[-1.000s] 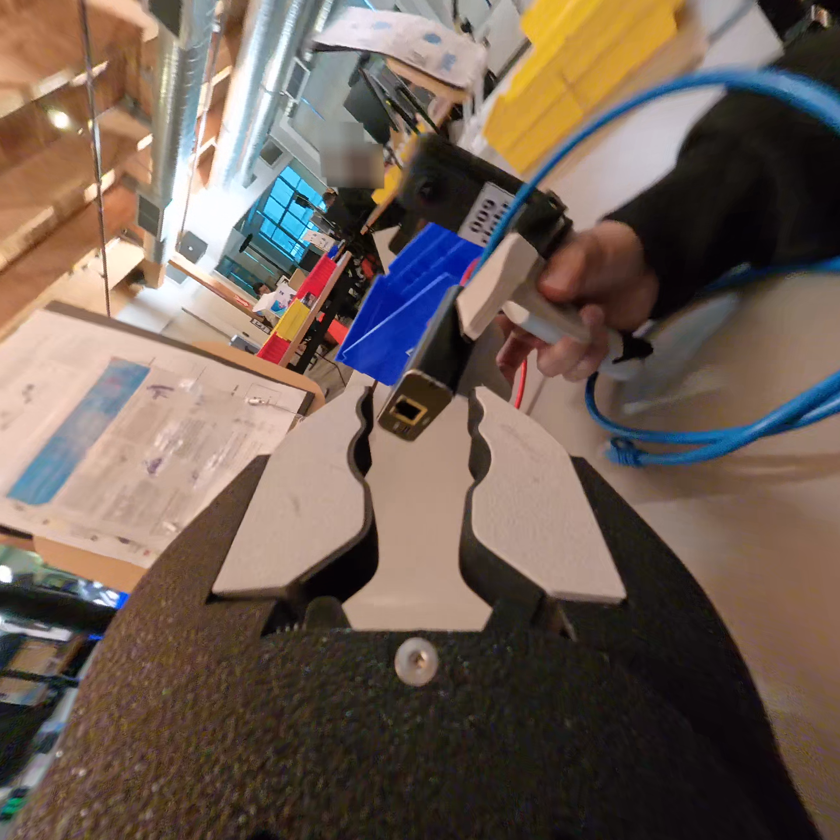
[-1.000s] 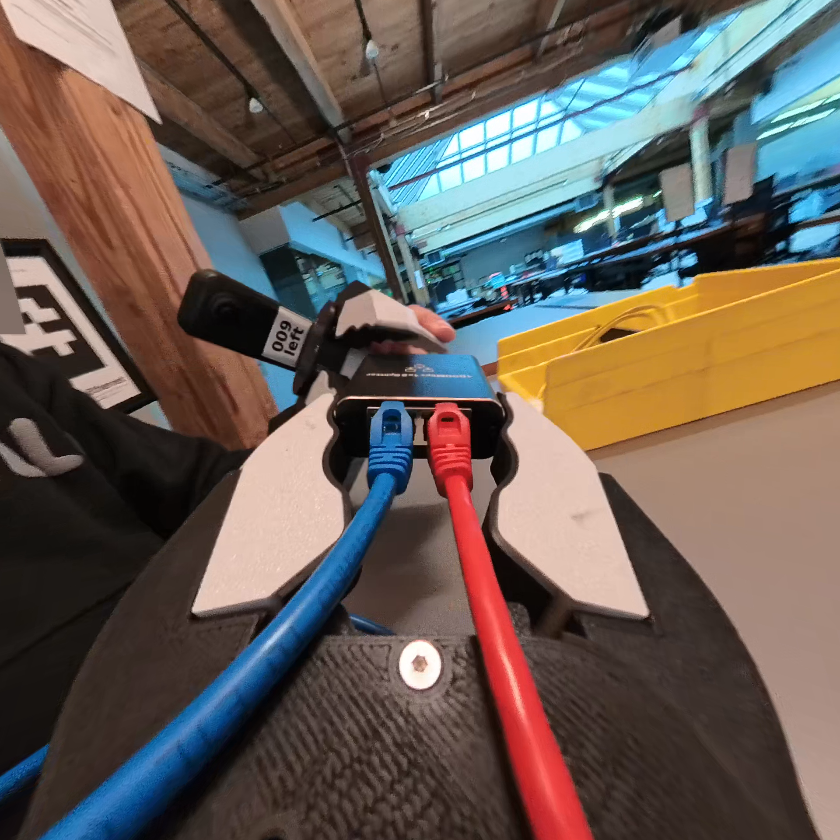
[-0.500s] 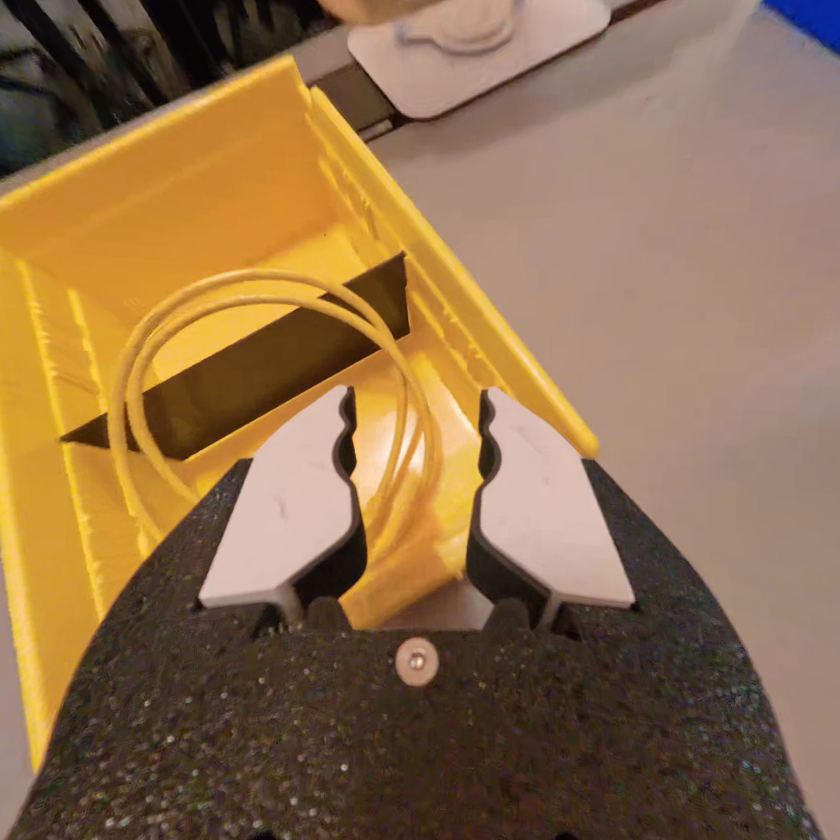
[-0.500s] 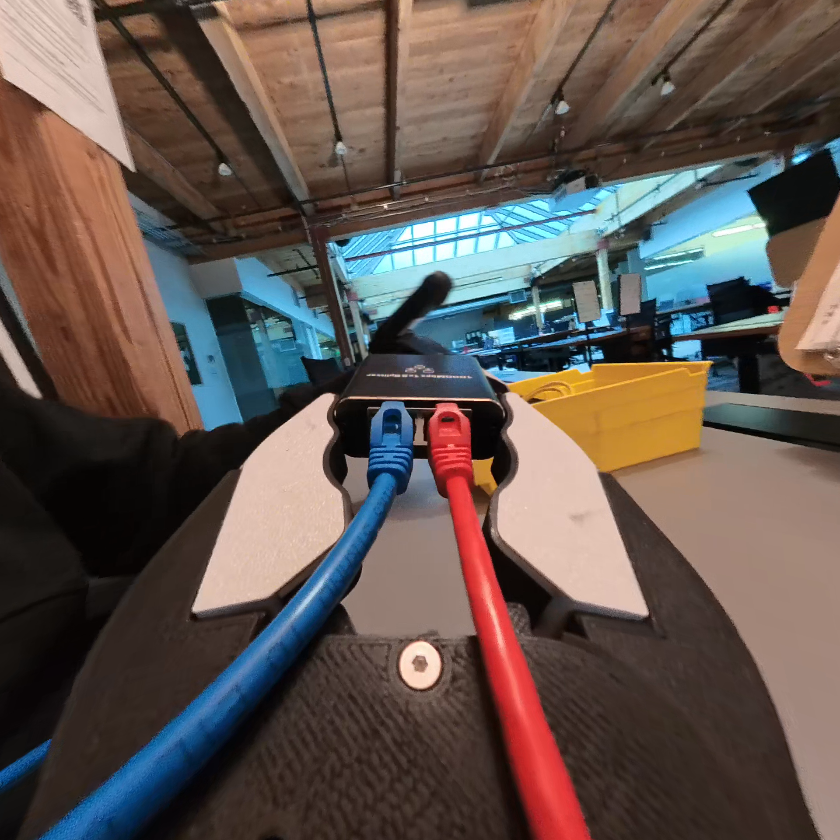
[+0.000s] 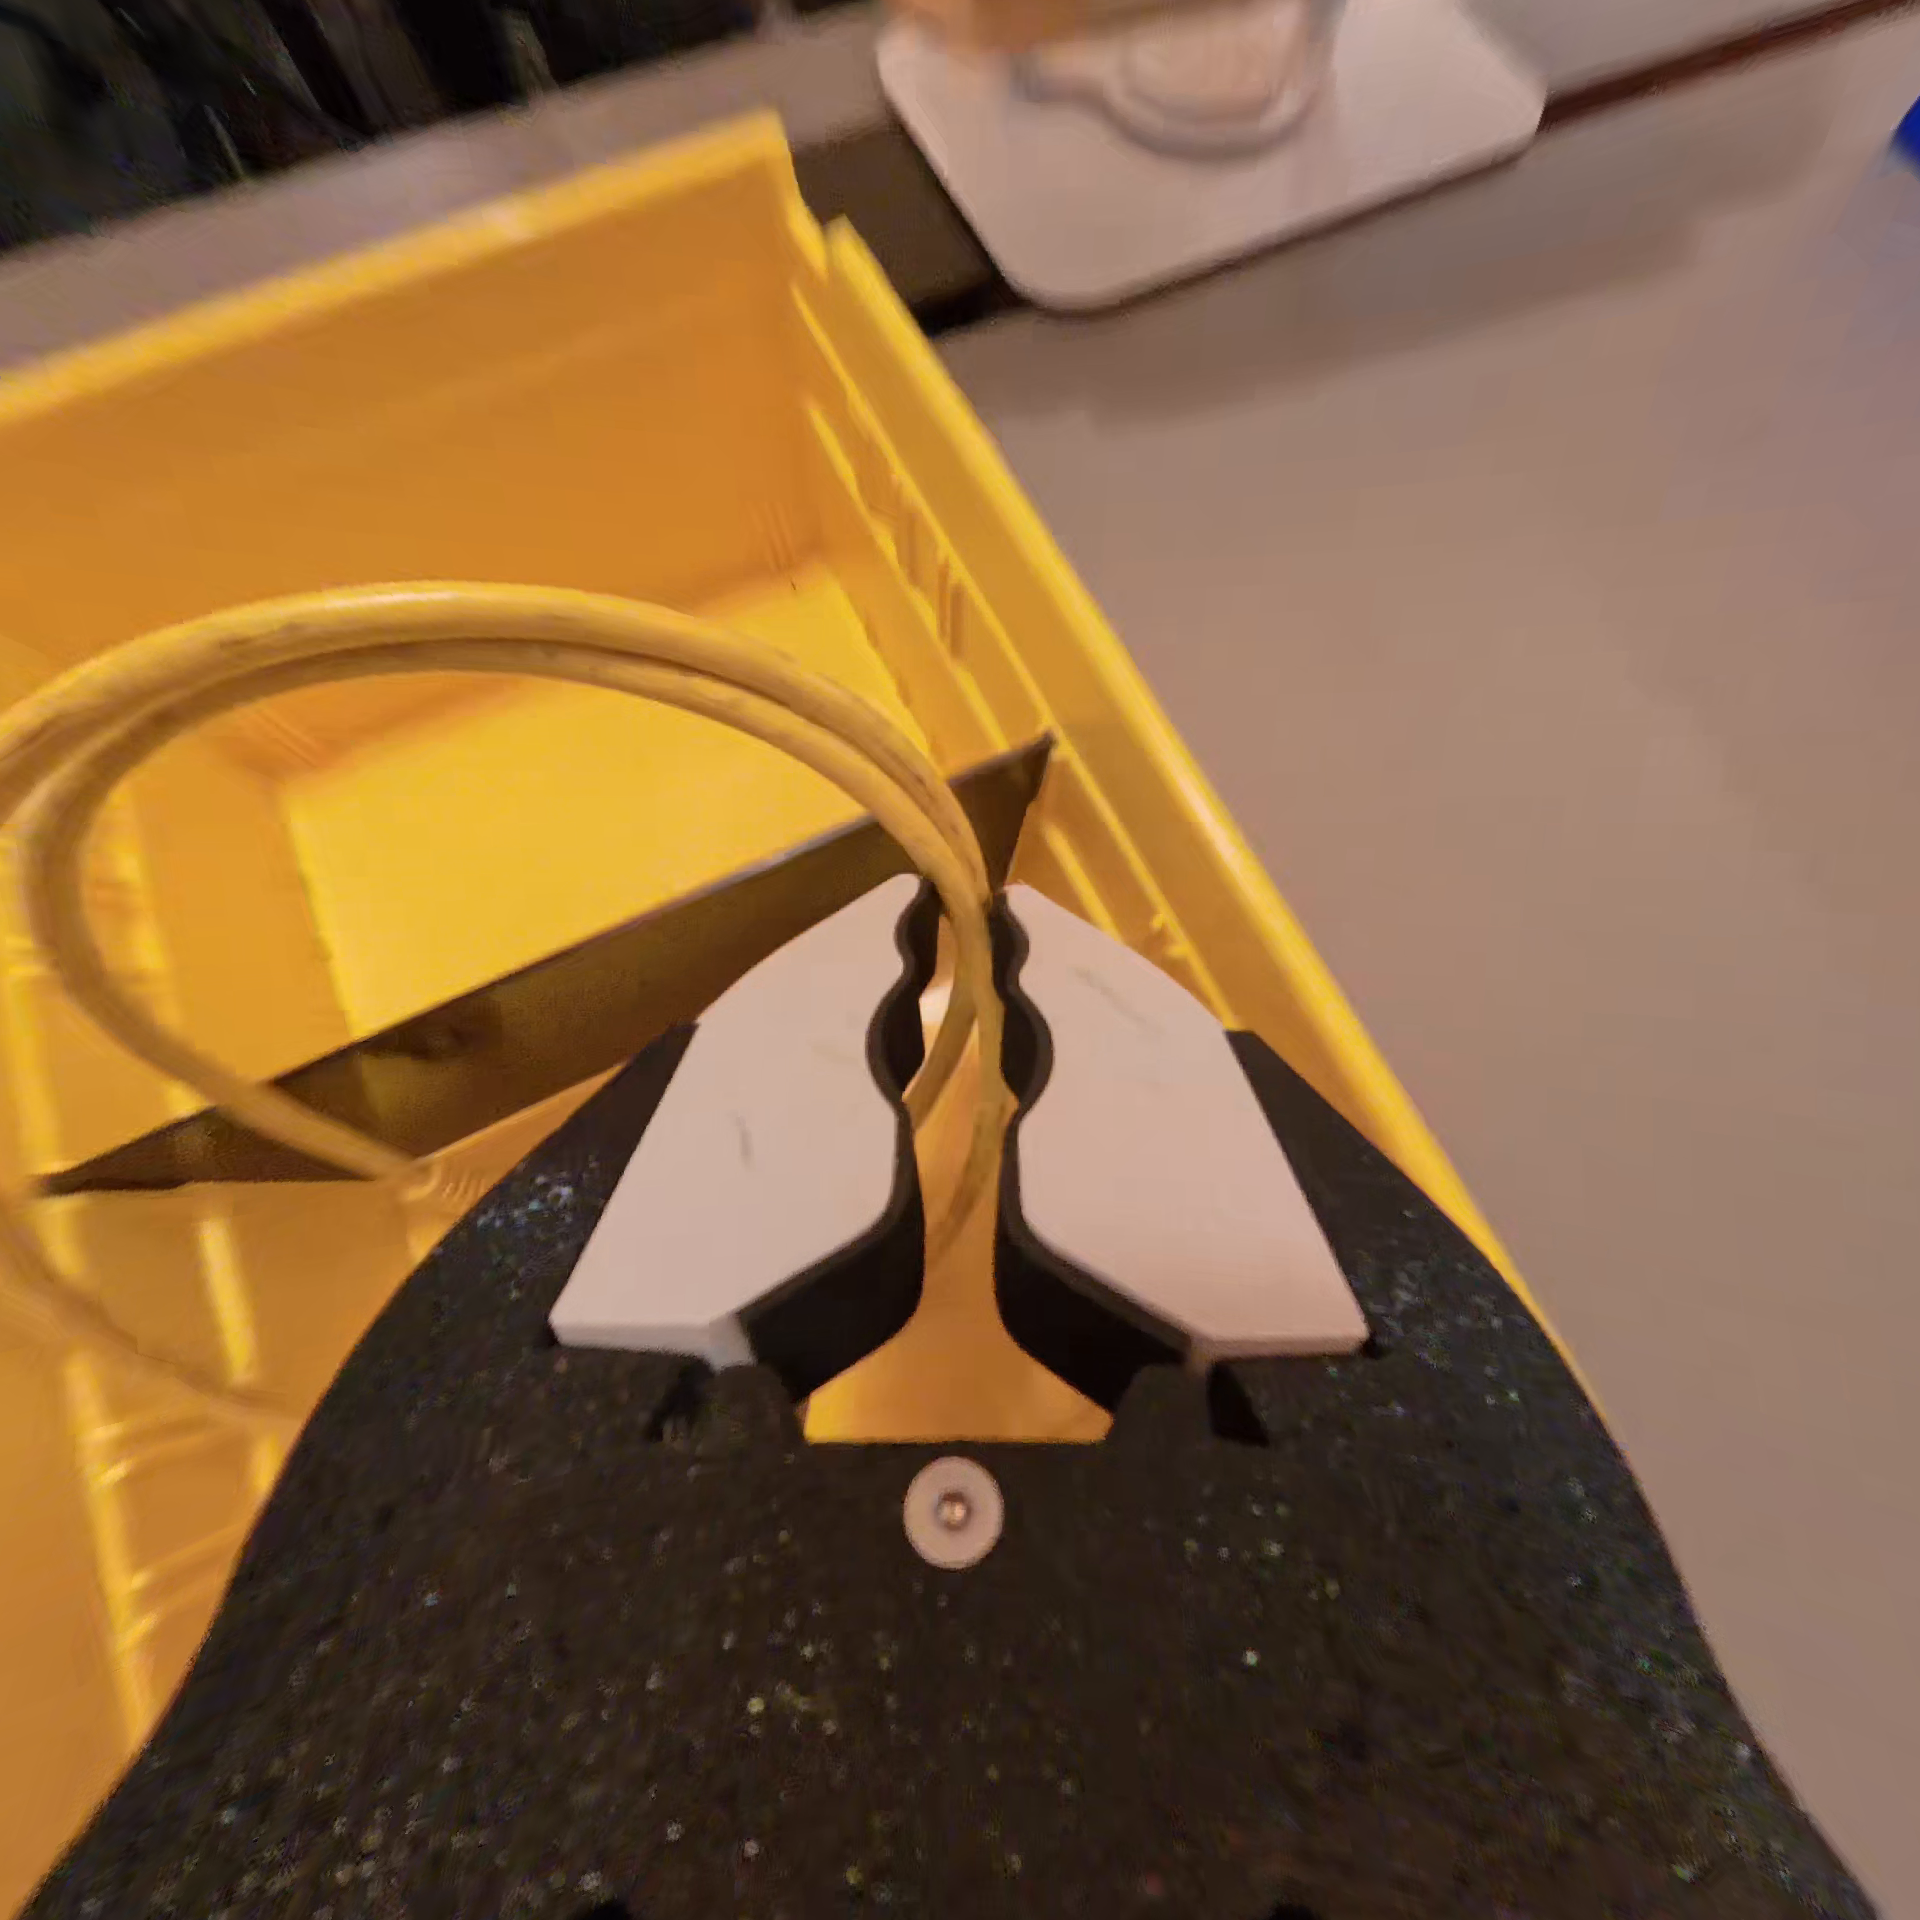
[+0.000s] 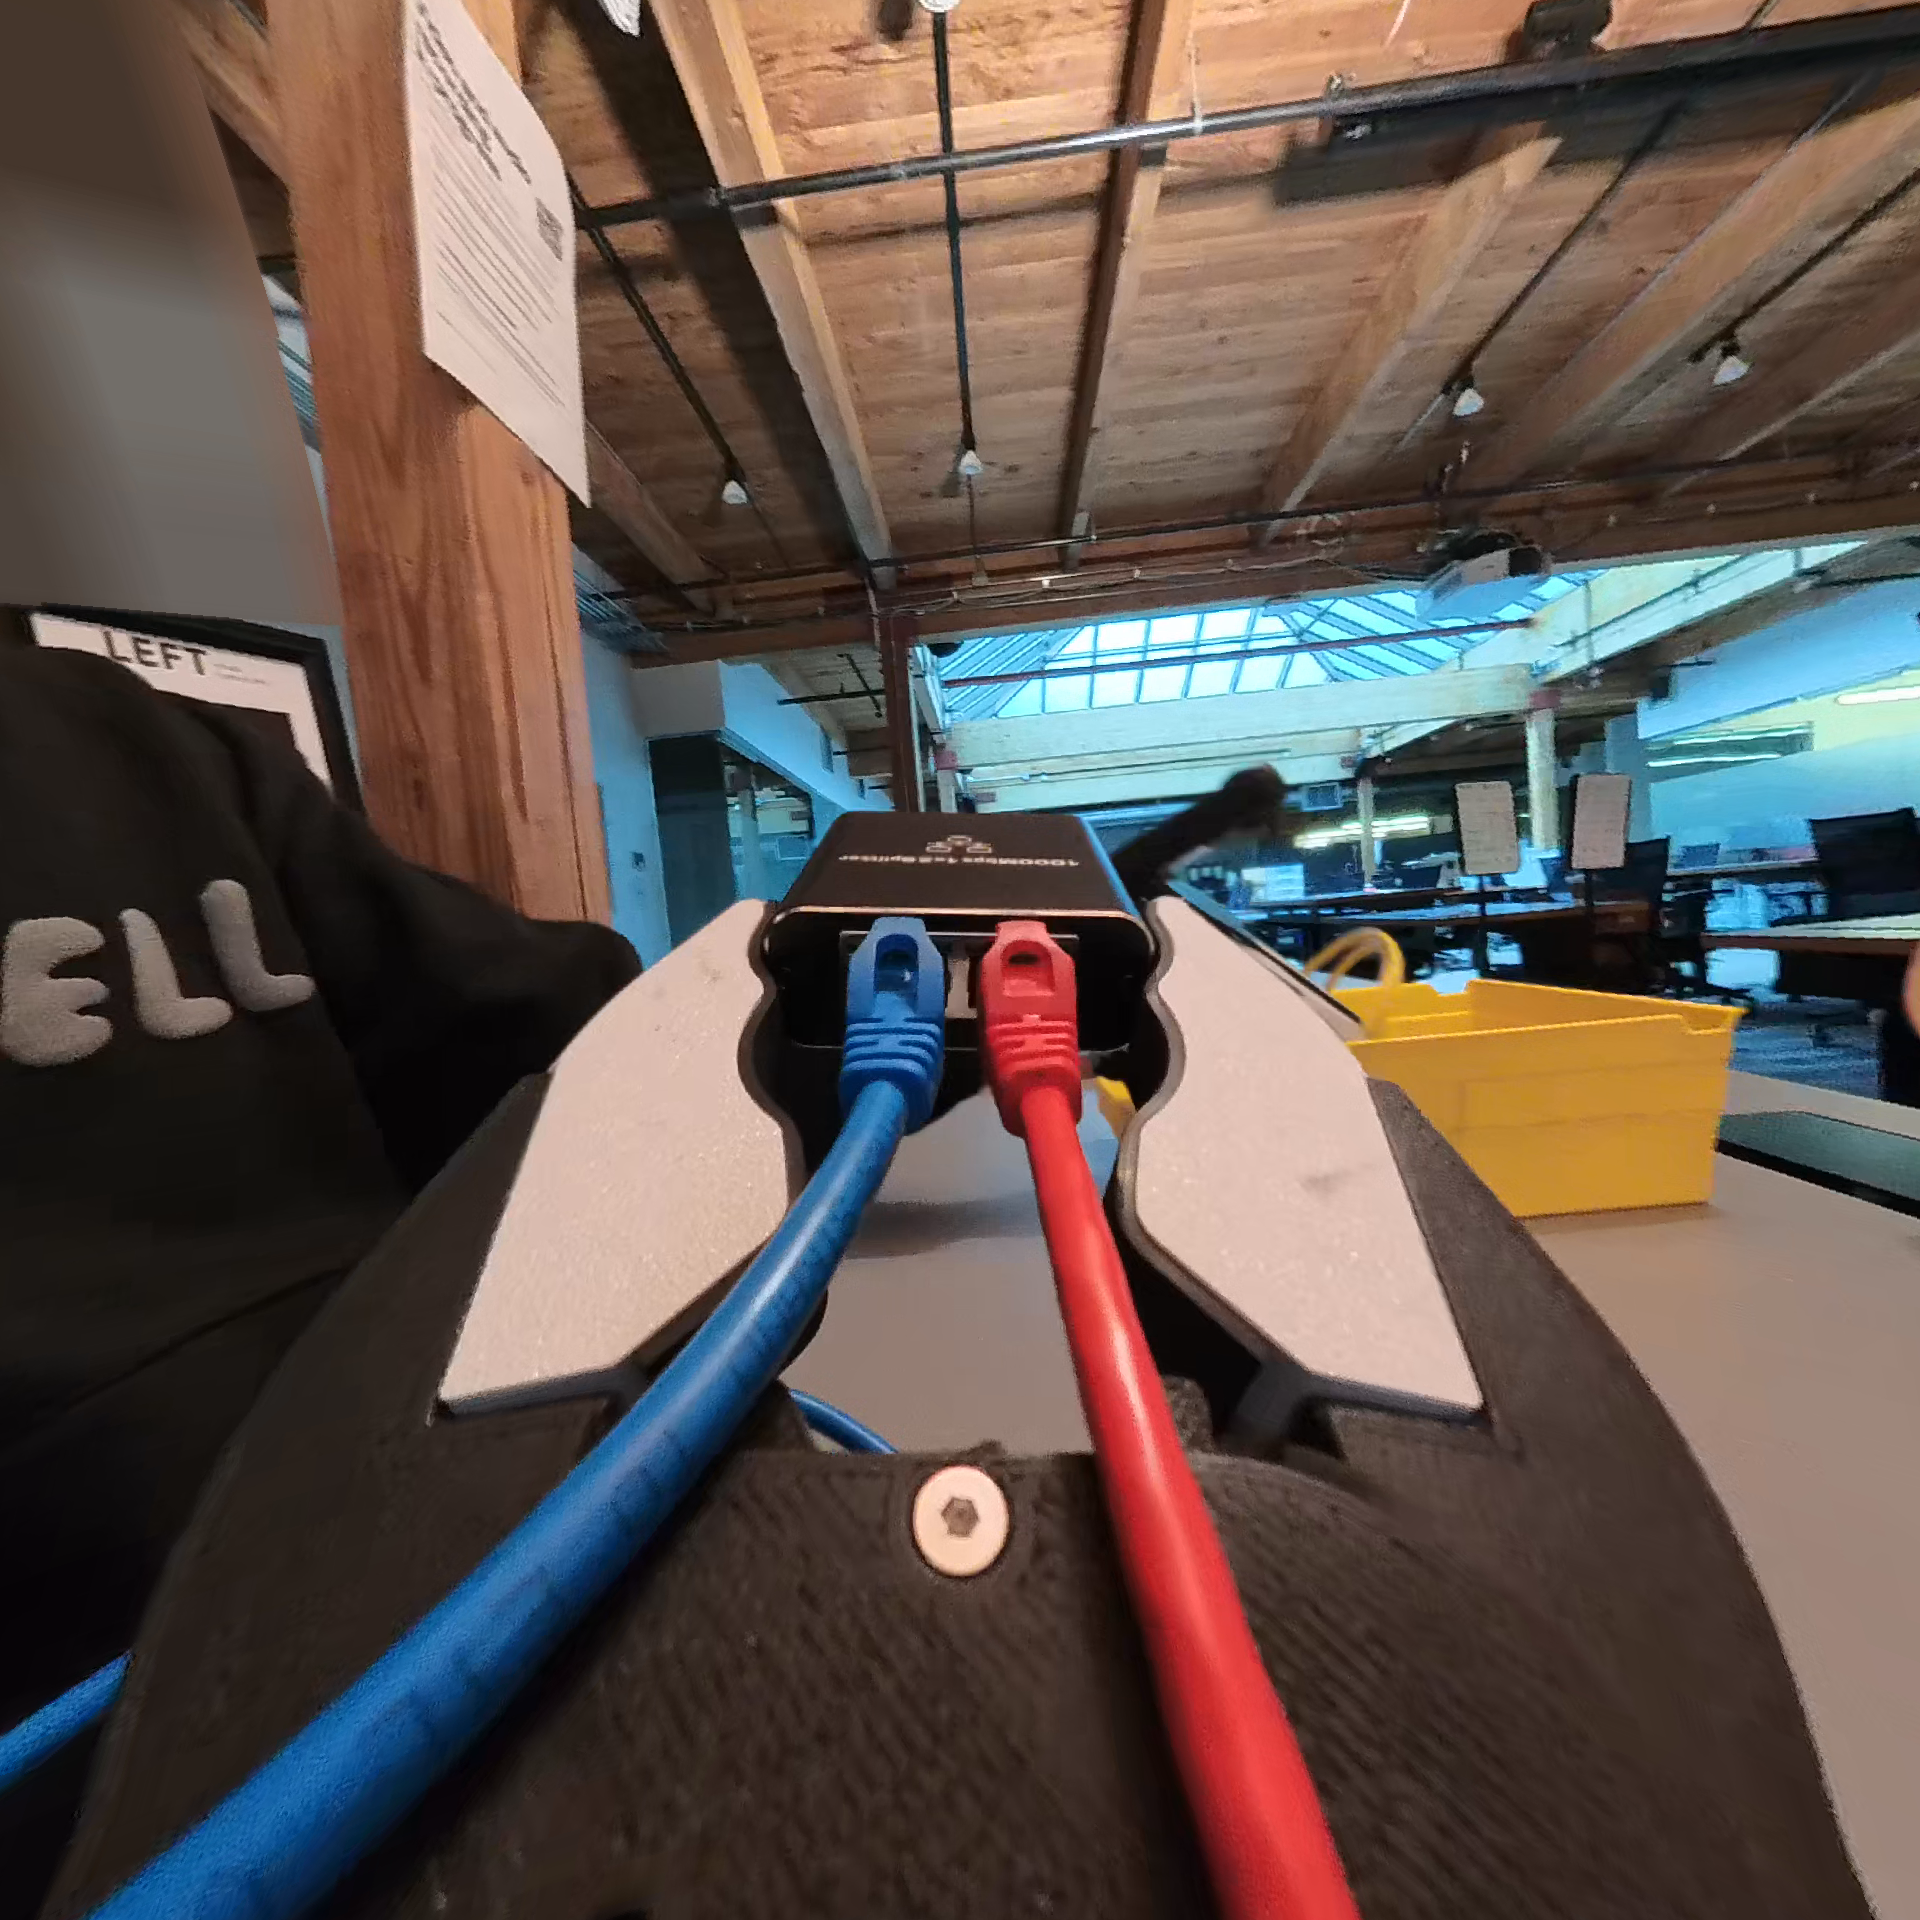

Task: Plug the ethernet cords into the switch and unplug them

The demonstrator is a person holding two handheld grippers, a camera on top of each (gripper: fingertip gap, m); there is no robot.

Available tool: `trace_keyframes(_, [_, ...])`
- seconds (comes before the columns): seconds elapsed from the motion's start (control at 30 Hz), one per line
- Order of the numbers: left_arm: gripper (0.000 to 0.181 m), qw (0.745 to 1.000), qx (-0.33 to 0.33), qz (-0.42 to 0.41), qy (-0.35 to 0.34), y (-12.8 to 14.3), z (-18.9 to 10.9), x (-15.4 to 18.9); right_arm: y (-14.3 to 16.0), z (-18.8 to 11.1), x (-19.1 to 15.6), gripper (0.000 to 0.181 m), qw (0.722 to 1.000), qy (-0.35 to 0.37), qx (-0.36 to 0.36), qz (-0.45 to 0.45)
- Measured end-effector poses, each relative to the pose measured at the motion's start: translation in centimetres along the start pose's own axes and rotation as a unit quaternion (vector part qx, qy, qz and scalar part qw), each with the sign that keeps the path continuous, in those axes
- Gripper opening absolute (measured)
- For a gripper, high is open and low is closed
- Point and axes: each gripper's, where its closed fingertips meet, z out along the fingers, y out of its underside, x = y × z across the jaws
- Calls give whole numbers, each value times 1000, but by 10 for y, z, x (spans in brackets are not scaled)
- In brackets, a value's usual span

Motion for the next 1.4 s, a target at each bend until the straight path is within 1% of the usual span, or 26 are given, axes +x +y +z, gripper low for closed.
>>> trace_keyframes(0.1, [6, 998, 63, 9, -12, -34, -37, 6, -3, -10, 7, 64, 999, 26, -14, -14])
trace_keyframes(0.2, [5, 993, 111, 42, 11, -65, -74, 28, -11, -18, 10, 64, 999, 37, -9, -25])
trace_keyframes(0.23, [5, 990, 125, 56, 28, -75, -85, 40, -16, -20, 11, 64, 999, 40, -2, -28])
trace_keyframes(0.3, [5, 981, 150, 83, 89, -90, -105, 73, -21, -24, 12, 64, 998, 44, 2, -35])
trace_keyframes(0.37, [5, 961, 171, 135, 170, -97, -124, 115, -24, -27, 13, 64, 998, 52, 1, -44])
trace_keyframes(0.4, [5, 949, 172, 165, 206, -95, -130, 136, -26, -29, 13, 64, 997, 54, -1, -49])
trace_keyframes(0.47, [5, 924, 162, 222, 267, -82, -138, 175, -31, -33, 12, 64, 997, 57, 3, -58])
trace_keyframes(0.5, [5, 906, 157, 258, 295, -71, -140, 194, -33, -36, 11, 64, 996, 58, 5, -62])
trace_keyframes(0.57, [5, 880, 133, 319, 326, -41, -133, 223, -40, -41, 11, 64, 995, 64, 15, -71])
trace_keyframes(0.63, [5, 853, 102, 385, 337, -2, -119, 243, -45, -46, 10, 64, 995, 66, 26, -73])
trace_keyframes(0.7, [5, 832, 70, 432, 341, 36, -103, 255, -47, -51, 9, 64, 995, 68, 33, -72])
trace_keyframes(0.77, [5, 802, 58, 479, 351, 71, -95, 263, -48, -53, 8, 64, 994, 67, 38, -72])
trace_keyframes(0.8, [5, 794, 58, 497, 345, 83, -90, 263, -47, -53, 7, 64, 995, 66, 39, -71])
trace_keyframes(0.87, [6, 790, 51, 516, 327, 102, -82, 258, -44, -52, 7, 64, 995, 62, 34, -70])
trace_keyframes(0.9, [6, 793, 40, 511, 328, 111, -80, 254, -42, -51, 8, 64, 995, 65, 30, -70])
trace_keyframes(0.97, [9, 812, 10, 478, 334, 127, -77, 243, -38, -48, 7, 64, 996, 59, 25, -66])
trace_keyframes(1.0, [12, 822, 3, 455, 341, 132, -79, 239, -37, -47, 7, 64, 996, 59, 24, -65])
trace_keyframes(1.03, [19, 832, 3, 432, 348, 134, -81, 236, -35, -46, 7, 64, 996, 59, 21, -65])
trace_keyframes(1.1, [35, 855, 27, 377, 354, 129, -89, 233, -29, -44, 9, 64, 995, 65, 7, -69])
trace_keyframes(1.13, [43, 866, 49, 346, 358, 122, -94, 233, -27, -43, 9, 64, 995, 67, -1, -71])
trace_keyframes(1.17, [51, 882, 80, 311, 344, 109, -95, 232, -24, -42, 9, 64, 995, 67, -7, -72])
trace_keyframes(1.2, [51, 906, 111, 274, 302, 93, -90, 227, -23, -40, 10, 64, 995, 66, -11, -73])
trace_keyframes(1.23, [48, 930, 129, 243, 244, 80, -82, 218, -21, -39, 10, 64, 995, 65, -15, -74])
trace_keyframes(1.27, [40, 945, 128, 229, 197, 74, -72, 212, -18, -37, 10, 64, 995, 65, -20, -75])
trace_keyframes(1.3, [37, 951, 114, 234, 166, 74, -63, 212, -15, -35, 11, 64, 994, 66, -27, -77])
trace_keyframes(1.4, [37, 950, 34, 297, 94, 89, -32, 212, -7, -30, 9, 64, 994, 62, -48, -80])
